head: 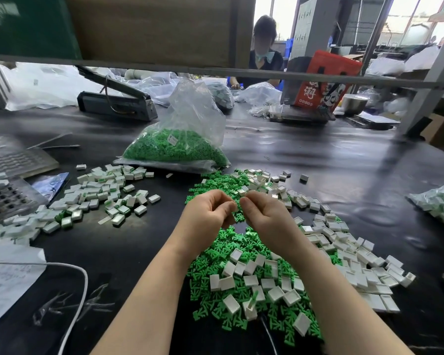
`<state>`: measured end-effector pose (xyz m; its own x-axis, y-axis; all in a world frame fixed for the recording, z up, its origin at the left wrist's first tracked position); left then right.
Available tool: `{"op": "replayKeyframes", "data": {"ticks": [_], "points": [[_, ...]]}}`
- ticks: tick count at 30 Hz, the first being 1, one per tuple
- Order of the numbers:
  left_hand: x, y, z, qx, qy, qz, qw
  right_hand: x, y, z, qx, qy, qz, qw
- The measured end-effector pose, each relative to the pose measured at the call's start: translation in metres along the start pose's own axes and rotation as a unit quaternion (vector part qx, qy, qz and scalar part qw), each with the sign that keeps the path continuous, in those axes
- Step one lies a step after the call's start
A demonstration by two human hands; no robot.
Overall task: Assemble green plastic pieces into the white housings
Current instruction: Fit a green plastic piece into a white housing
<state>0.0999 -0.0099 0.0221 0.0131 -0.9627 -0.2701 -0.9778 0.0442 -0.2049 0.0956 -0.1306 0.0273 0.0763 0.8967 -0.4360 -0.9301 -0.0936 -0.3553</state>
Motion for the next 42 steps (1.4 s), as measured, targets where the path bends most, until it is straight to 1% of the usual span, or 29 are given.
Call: {"op": "replayKeyframes", "data": {"ticks": [5,9,12,14,17,19,22,25,27,29,35,42], "points": [[-0.003,0.000,-0.004,0.014,-0.005,-0.036,0.999,0.000,0.001,0.003,-0.018,0.006,0.001,1.000],[-0.006,0.002,-0.004,-0.002,0.043,-0.065,0.997,-0.001,-0.001,0.008,-0.034,-0.004,-0.020,0.999],[-0.006,0.002,-0.003,-0.009,0.076,-0.070,0.995,0.001,-0.002,0.008,-0.026,-0.021,-0.018,0.999],[-0.004,0.002,-0.004,-0.011,0.108,-0.065,0.992,0.003,0.000,0.003,0.009,-0.093,-0.007,0.996],[-0.005,0.002,-0.005,-0.014,0.144,-0.071,0.987,0.009,0.004,-0.007,0.099,-0.245,0.012,0.964],[-0.007,0.001,-0.003,-0.023,0.166,-0.082,0.982,0.017,0.006,-0.014,0.152,-0.279,0.035,0.947],[-0.004,0.002,-0.003,-0.032,0.191,-0.074,0.978,0.033,0.010,-0.016,0.177,-0.288,0.087,0.937],[0.000,0.003,-0.001,-0.043,0.210,-0.062,0.975,0.040,0.011,-0.013,0.191,-0.384,0.093,0.899],[0.000,0.003,-0.003,-0.041,0.204,-0.057,0.976,0.039,0.011,-0.012,0.194,-0.419,0.086,0.883],[0.000,0.003,-0.007,-0.025,0.175,-0.054,0.983,0.039,0.011,-0.010,0.195,-0.435,0.086,0.875],[-0.002,0.006,-0.022,0.031,0.125,-0.055,0.990,0.041,0.012,-0.007,0.190,-0.453,0.095,0.866],[-0.006,0.006,-0.026,0.050,0.095,-0.074,0.991,0.040,0.010,0.000,0.154,-0.425,0.096,0.887]]}}
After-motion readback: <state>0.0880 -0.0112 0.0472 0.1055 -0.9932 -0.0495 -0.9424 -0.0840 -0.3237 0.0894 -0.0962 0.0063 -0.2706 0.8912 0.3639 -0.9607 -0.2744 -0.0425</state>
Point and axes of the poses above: each hand's wrist, its own y-axis away from the middle knuckle, its own x-axis out of the palm, z = x × y, the point moved 10 cm from there along -y, towards the middle knuckle, and after that the axes turned 7 degrees about -z, right-handed, at the moved point
